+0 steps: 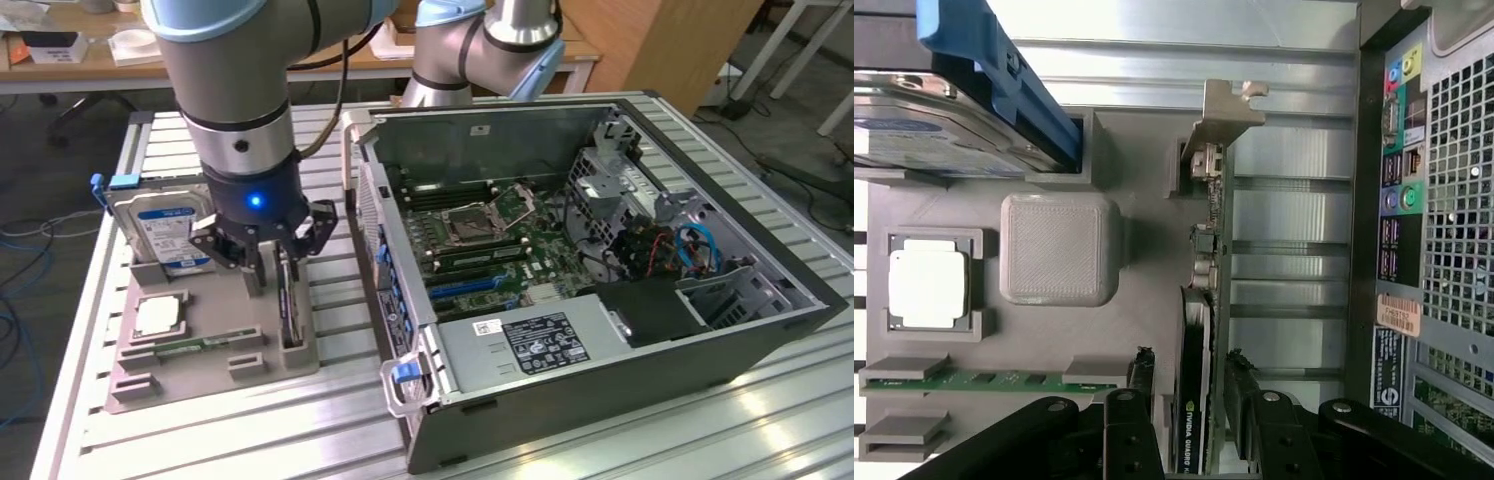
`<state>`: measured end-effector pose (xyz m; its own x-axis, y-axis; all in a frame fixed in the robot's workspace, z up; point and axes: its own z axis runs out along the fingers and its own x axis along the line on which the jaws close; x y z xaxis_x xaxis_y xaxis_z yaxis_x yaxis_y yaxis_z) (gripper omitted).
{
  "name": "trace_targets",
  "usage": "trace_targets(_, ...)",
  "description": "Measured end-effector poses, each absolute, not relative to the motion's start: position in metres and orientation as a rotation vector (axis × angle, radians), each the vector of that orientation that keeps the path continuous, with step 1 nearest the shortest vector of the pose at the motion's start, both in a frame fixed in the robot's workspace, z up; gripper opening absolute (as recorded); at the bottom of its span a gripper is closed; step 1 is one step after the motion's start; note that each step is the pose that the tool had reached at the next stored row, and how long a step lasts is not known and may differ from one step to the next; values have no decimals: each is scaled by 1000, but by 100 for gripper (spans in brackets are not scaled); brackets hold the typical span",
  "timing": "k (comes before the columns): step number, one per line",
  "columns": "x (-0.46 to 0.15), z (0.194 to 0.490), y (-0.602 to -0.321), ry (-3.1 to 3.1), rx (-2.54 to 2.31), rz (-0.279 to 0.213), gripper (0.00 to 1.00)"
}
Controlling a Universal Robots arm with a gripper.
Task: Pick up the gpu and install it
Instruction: 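Pick up the gpu and move the gpu toward the slot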
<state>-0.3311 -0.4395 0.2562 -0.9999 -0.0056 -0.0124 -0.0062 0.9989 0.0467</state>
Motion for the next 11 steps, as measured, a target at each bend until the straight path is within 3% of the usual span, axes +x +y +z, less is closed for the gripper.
trace_targets(11,-331,250,-440,3129,-9,73,41)
